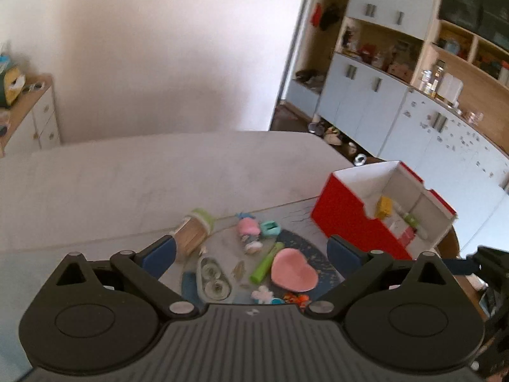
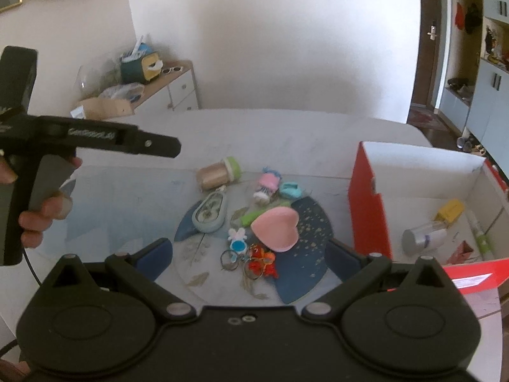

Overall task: Organize rigid objects
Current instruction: 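Move both grippers back toward the remaining table items, then grasp the toothpick jar with the left gripper while the right grasps the red keychain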

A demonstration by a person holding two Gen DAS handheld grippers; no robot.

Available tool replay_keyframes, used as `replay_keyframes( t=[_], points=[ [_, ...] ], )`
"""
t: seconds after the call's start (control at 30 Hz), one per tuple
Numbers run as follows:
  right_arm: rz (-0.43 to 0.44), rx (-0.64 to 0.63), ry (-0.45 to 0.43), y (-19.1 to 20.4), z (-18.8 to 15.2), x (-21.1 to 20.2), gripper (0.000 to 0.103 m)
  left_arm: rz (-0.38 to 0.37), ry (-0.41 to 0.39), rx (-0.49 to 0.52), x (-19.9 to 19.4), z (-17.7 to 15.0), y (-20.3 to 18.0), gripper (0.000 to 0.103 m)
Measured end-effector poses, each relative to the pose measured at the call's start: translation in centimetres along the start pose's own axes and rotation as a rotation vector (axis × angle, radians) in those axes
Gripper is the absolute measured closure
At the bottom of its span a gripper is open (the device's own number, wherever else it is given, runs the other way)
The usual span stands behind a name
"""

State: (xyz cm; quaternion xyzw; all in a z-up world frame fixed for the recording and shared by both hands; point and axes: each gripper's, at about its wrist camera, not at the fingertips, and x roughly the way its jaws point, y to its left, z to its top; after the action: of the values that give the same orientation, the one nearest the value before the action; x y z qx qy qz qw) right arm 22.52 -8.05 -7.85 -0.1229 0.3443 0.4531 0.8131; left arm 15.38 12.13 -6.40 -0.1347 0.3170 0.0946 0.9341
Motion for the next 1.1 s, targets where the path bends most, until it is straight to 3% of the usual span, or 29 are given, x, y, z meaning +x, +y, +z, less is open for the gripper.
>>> replay_keyframes(
  t=[0.37,0.57,0.93,1.1],
  points=[
    [0.035,-0.076,0.061,-0.2,-1.6,5.1,0.007,0.113,0.034,-0.009,6.2,-0.7,4.6,0.001],
    [0.041,-0.125,0.115,-0.9,-2.8,8.3,0.02,0.183,0.066,0.008,9.7,-0.8,5.7,0.001],
    [0.086,-0.134,0.16,-2.6,-3.5,12.6,0.043,0.204,0.135,0.06,15.1,-1.1,6.4,0.001],
    [0.101,-0.15,0.156,-2.8,-3.7,13.3,0.047,0.213,0.142,0.055,16.6,-1.0,6.7,0.002]
  ],
)
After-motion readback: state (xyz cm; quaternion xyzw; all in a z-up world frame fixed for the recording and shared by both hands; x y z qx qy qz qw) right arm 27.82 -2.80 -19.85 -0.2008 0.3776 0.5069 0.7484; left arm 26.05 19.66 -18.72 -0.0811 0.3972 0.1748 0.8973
